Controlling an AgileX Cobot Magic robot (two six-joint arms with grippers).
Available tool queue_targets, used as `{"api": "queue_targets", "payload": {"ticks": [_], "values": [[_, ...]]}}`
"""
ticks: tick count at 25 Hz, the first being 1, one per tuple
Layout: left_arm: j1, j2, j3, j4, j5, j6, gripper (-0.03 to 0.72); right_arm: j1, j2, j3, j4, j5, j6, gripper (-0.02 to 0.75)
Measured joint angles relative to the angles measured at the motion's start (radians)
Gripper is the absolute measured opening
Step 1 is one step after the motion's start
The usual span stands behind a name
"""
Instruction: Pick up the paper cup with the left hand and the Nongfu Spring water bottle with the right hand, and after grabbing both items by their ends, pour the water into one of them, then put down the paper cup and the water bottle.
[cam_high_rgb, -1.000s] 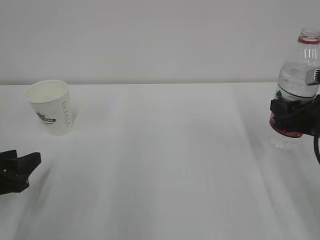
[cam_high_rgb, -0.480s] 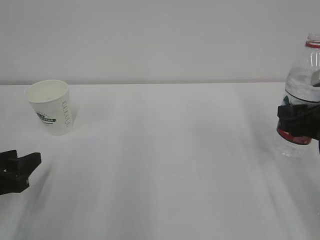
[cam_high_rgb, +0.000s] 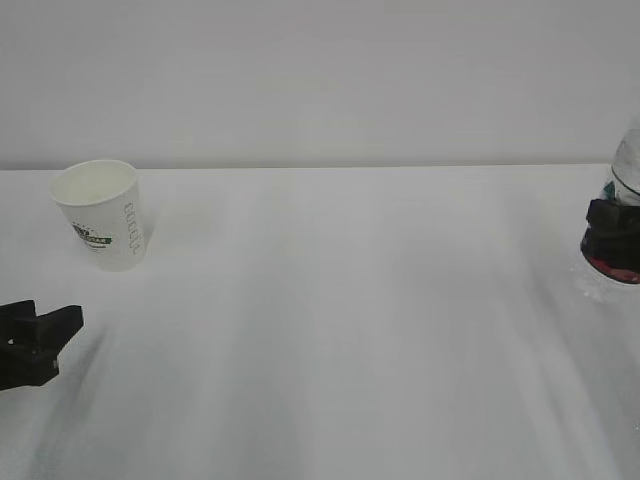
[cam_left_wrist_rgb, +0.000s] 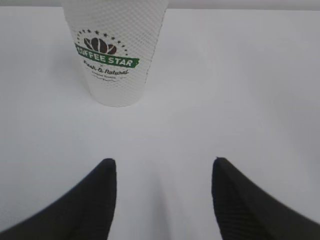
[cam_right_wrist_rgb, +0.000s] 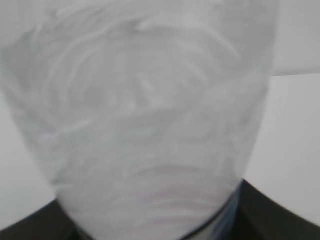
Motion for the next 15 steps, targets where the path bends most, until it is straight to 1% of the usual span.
{"api": "queue_targets", "payload": {"ticks": [10, 15], "values": [[0.000, 0.000, -0.002, 0.000, 0.000, 0.000, 0.440, 0.000, 0.000, 0.003, 0.010, 0.000, -0.023, 0.407], [0.000, 0.009, -0.042, -0.002, 0.000, 0.002, 0.440, 0.000, 0.000, 0.003, 0.010, -0.001, -0.027, 0.407]]}}
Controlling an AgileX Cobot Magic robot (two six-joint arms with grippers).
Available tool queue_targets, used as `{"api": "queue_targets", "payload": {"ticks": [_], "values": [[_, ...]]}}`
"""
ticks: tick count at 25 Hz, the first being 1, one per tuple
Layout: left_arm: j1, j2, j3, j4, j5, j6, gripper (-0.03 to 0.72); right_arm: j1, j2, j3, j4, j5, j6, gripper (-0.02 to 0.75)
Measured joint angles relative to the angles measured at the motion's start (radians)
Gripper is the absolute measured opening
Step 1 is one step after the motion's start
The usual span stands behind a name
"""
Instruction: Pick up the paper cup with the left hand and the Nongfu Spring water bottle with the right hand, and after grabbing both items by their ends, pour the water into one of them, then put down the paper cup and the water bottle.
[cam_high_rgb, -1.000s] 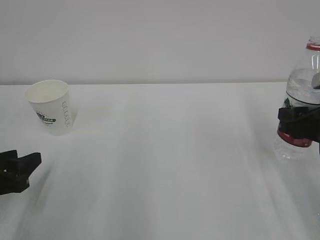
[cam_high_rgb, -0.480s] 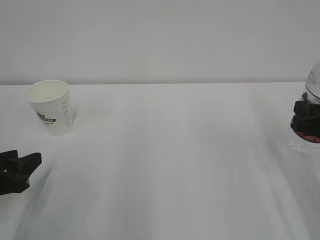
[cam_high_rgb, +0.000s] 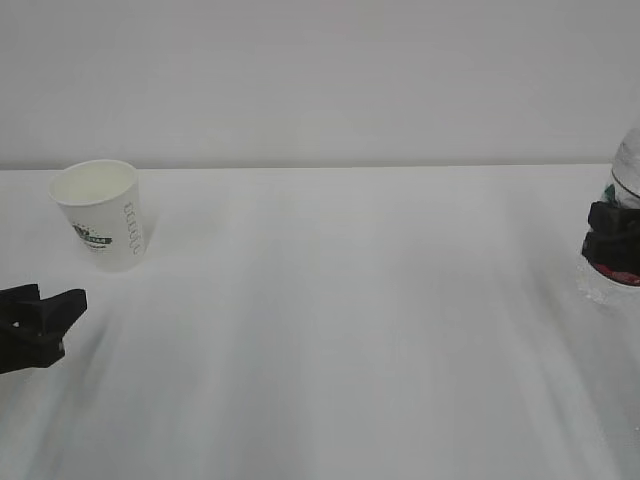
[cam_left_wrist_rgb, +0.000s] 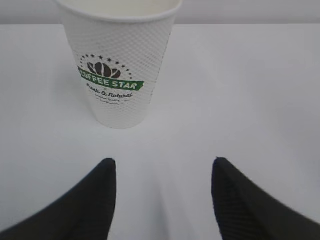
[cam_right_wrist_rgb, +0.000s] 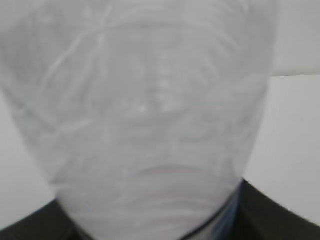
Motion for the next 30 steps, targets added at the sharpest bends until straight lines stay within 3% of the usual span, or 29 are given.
{"api": "queue_targets", "payload": {"ticks": [6, 15, 25, 30], "values": [[0.000, 0.089, -0.066, -0.015, -0.001, 0.002, 0.465, 0.000, 0.000, 0.000, 0.000, -0.002, 0.000, 0.407], [0.000, 0.218, -0.225, -0.018, -0.002, 0.002, 0.601, 0.000, 0.000, 0.000, 0.000, -0.006, -0.016, 0.407], [0.000, 0.267, -0.270, -0.028, -0.002, 0.002, 0.622, 0.000, 0.000, 0.000, 0.000, -0.028, -0.047, 0.407], [0.000, 0.275, -0.325, -0.032, -0.002, 0.002, 0.683, 0.000, 0.000, 0.000, 0.000, -0.028, -0.049, 0.407]]}}
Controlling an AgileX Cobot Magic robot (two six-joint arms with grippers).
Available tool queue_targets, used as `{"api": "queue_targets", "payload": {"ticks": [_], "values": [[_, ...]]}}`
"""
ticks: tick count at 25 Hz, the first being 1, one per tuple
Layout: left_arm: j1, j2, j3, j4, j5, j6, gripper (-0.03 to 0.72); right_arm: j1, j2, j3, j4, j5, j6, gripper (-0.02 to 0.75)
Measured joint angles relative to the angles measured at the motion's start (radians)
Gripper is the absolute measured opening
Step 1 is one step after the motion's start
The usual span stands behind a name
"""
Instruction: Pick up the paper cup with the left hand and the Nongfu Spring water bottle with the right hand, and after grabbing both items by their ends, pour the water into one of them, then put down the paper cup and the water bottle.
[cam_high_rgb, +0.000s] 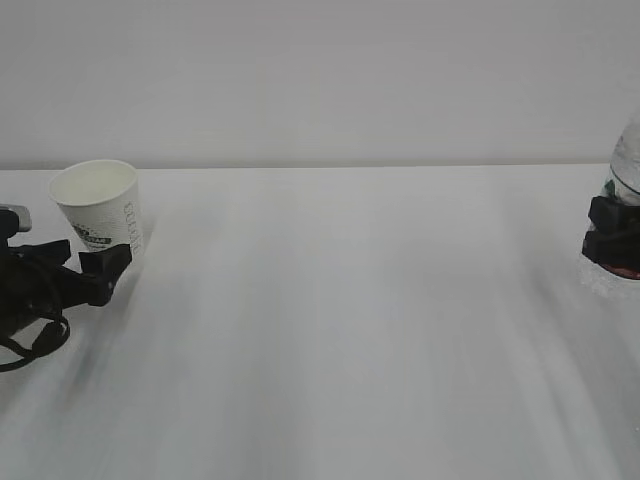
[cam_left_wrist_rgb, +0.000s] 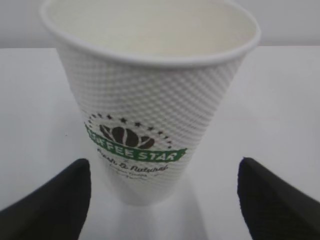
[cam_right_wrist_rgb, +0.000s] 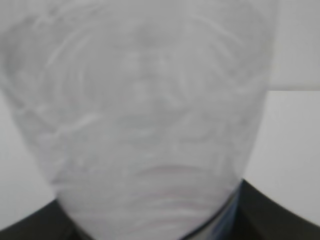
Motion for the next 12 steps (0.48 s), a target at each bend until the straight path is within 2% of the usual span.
{"api": "queue_targets", "payload": {"ticks": [12], "values": [[0.000, 0.095, -0.127, -0.013, 0.000, -0.002, 0.693, 0.000, 0.000, 0.000, 0.000, -0.046, -0.036, 0.407]]}}
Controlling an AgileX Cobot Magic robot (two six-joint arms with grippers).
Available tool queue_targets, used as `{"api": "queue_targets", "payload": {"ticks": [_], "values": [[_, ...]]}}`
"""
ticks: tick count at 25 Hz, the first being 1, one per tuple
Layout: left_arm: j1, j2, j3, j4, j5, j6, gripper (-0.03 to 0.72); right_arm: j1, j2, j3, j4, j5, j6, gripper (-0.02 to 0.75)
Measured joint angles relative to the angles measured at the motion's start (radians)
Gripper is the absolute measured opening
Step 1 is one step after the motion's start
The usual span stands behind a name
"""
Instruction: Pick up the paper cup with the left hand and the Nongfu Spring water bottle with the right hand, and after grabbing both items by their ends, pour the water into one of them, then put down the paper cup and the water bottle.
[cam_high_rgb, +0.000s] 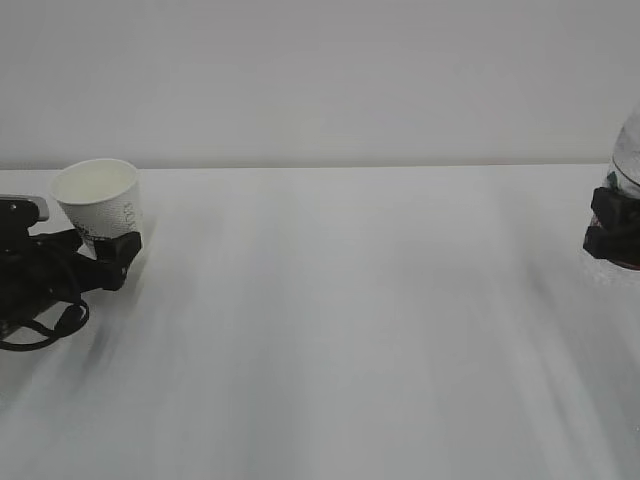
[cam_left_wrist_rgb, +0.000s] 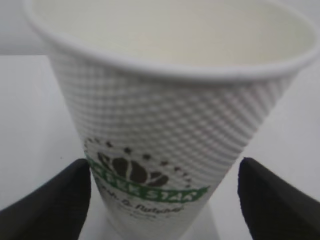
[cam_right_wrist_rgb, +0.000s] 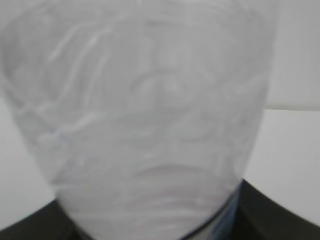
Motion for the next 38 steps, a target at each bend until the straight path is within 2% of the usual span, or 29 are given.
{"api": "queue_targets", "payload": {"ticks": [21, 38], "values": [[0.000, 0.086, -0.144, -0.002, 0.000, -0.028, 0.692, 0.000, 0.000, 0.000, 0.000, -0.004, -0.010, 0.407], [0.000, 0.093, -0.160, -0.002, 0.000, -0.029, 0.659, 0.000, 0.000, 0.000, 0.000, -0.004, -0.010, 0.407]]}}
